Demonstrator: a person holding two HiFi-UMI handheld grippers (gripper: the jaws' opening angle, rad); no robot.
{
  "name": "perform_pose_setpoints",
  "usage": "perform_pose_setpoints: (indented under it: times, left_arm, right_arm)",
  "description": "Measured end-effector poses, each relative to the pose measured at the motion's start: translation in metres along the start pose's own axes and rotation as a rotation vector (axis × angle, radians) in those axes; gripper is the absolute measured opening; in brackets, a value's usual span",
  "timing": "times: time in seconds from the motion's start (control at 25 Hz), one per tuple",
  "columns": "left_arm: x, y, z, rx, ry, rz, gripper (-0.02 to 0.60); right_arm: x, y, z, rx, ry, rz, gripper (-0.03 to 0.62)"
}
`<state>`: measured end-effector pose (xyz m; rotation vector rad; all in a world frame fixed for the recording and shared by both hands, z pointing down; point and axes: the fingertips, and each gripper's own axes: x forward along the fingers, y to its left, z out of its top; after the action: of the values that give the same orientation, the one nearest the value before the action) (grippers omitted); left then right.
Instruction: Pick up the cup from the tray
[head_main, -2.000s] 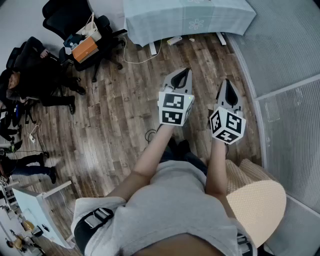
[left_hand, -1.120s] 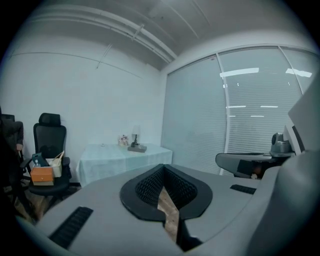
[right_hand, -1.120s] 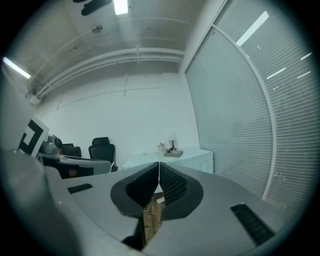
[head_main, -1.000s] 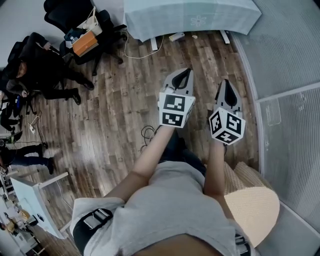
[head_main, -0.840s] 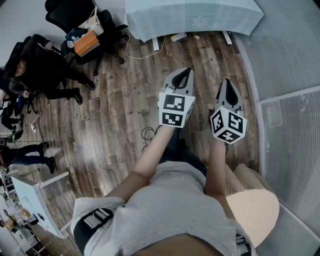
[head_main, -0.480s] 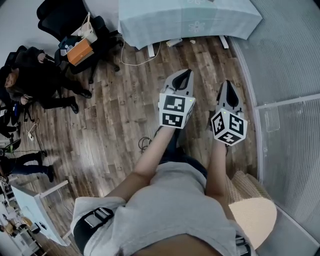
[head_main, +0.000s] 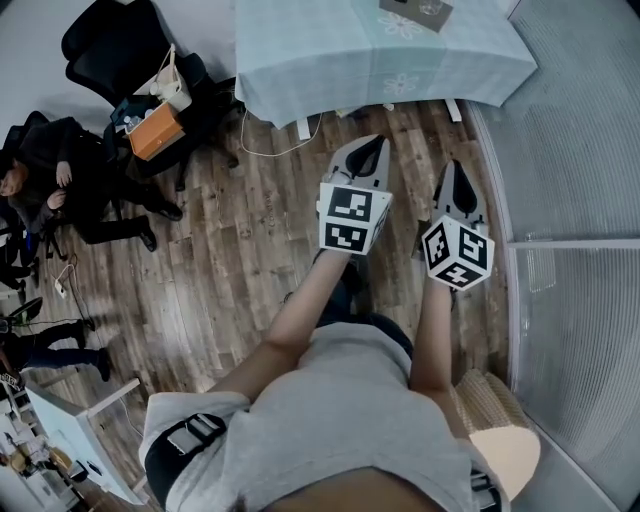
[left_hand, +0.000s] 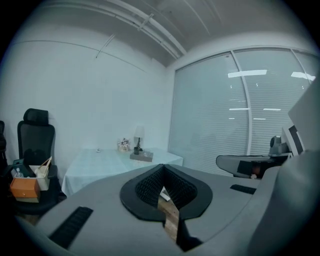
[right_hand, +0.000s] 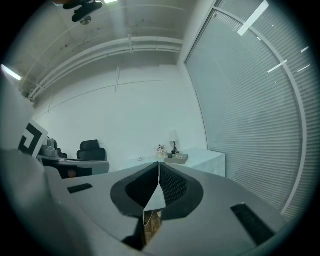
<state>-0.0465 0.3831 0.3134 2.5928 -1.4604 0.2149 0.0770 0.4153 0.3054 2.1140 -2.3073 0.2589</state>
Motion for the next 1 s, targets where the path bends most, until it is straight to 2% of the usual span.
perform_pose_setpoints:
  times: [0.4,0.76,1.0]
  left_arm:
    - [0.065,0.063,0.0,-0.047,0.025,0.015,0.005]
    - [0.116,0.087,0.005,-0.049,0.031,0.04,0.005]
    - [0.169,0.101,0.012,-0.053,0.032,0.071,0.005]
  right_arm:
    - [0.089,0.009,0.002,-0.002,0.026,0.006,0.008]
    - [0.145,-0.015,-0.002,0.005,0.049,-0.001,0.008]
    - [0.202,-0.039,0.003,0.017,0.049,0.02,0.008]
